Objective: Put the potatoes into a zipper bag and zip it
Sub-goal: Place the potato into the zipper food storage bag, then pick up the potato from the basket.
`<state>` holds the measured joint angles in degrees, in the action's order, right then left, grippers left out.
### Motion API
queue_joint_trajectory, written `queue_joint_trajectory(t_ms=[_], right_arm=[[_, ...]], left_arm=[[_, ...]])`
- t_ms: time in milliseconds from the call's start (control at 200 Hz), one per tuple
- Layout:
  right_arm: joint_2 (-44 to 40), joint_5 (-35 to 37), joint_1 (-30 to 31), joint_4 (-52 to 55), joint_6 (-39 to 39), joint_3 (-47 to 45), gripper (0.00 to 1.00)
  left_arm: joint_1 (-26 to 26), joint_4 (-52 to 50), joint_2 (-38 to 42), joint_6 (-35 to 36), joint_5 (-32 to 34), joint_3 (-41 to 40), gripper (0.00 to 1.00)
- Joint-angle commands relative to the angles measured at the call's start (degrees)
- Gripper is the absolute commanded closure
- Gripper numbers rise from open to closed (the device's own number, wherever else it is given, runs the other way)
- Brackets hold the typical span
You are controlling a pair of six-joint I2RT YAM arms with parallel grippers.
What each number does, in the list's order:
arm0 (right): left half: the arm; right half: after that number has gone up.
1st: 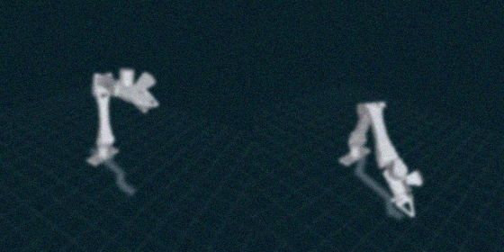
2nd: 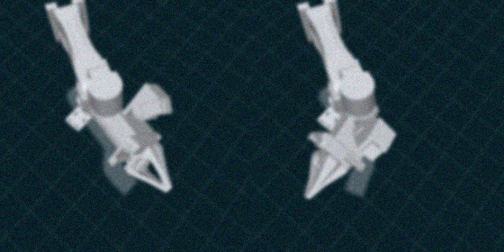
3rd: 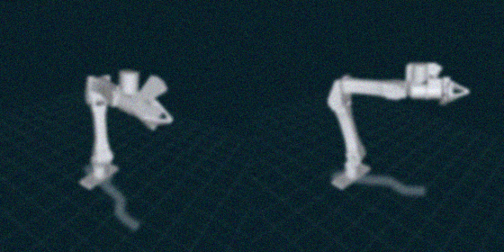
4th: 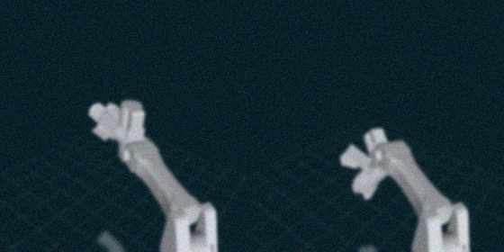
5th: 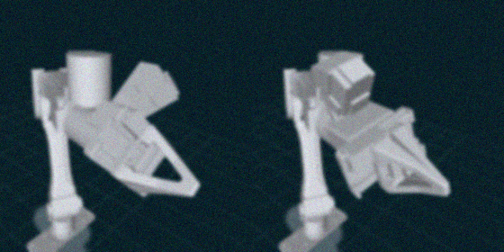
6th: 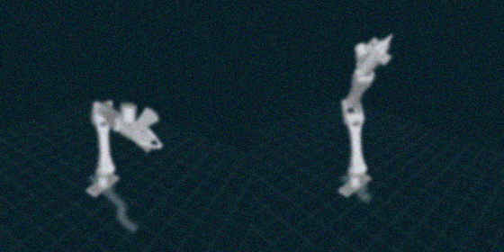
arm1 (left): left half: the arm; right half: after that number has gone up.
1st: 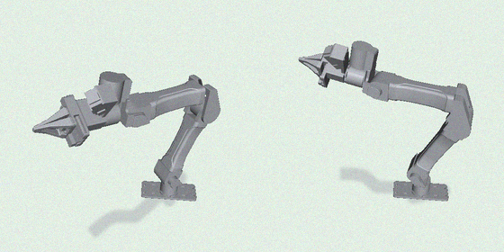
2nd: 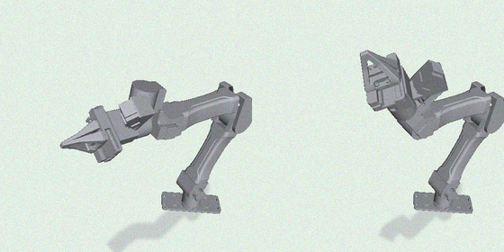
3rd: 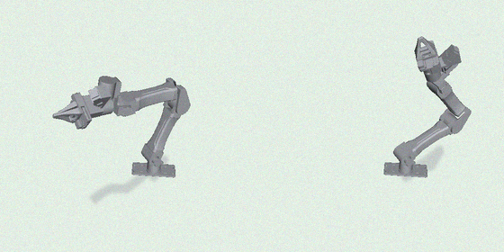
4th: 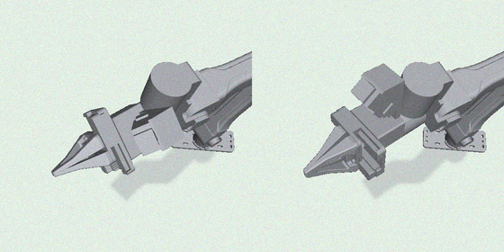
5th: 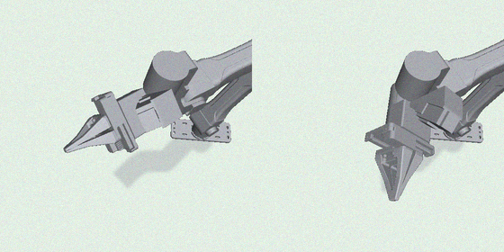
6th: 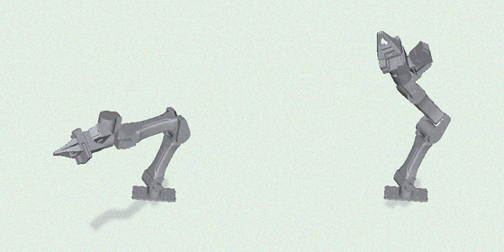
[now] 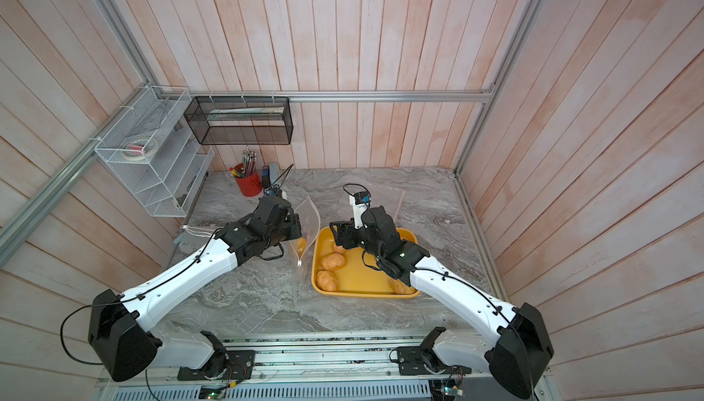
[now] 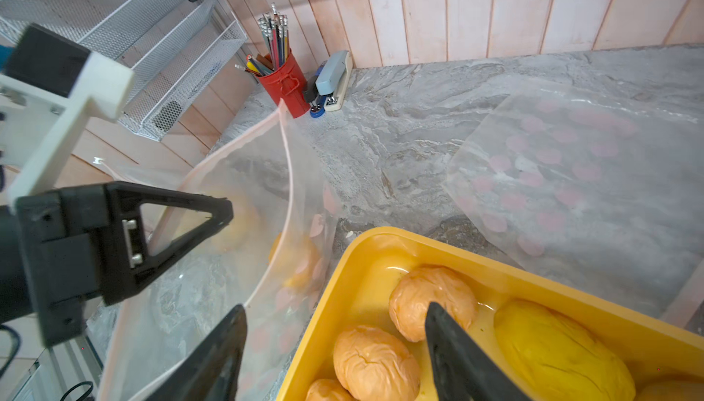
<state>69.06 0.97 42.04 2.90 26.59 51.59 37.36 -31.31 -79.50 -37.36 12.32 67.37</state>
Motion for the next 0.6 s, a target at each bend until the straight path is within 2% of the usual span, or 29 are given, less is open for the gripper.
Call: queue_joint_trajectory(t_ms=[0,105,330,595], right_arm=[[0.27,-1.97,-1.69,-2.9,2.26,-4.37,0.26],[2.17,-4.57,-2.75,-6.2,3.44,-8.57,0.24],[7.42,-10.7,-3.44,-16.32,5.3,-17.26,0.11],[17.13,-20.51,-5.24,-25.17,7.03,-18.54,0.06]], left_arm=[[-0.36,-1.19,-0.22,-0.52,0.89,0.24,1.0],[-0.45,-1.21,0.01,-0.52,0.8,0.18,1.0],[-0.54,-1.29,0.32,-0.52,0.63,0.18,1.0],[-0.54,-1.21,0.58,-0.47,0.43,0.07,1.0]])
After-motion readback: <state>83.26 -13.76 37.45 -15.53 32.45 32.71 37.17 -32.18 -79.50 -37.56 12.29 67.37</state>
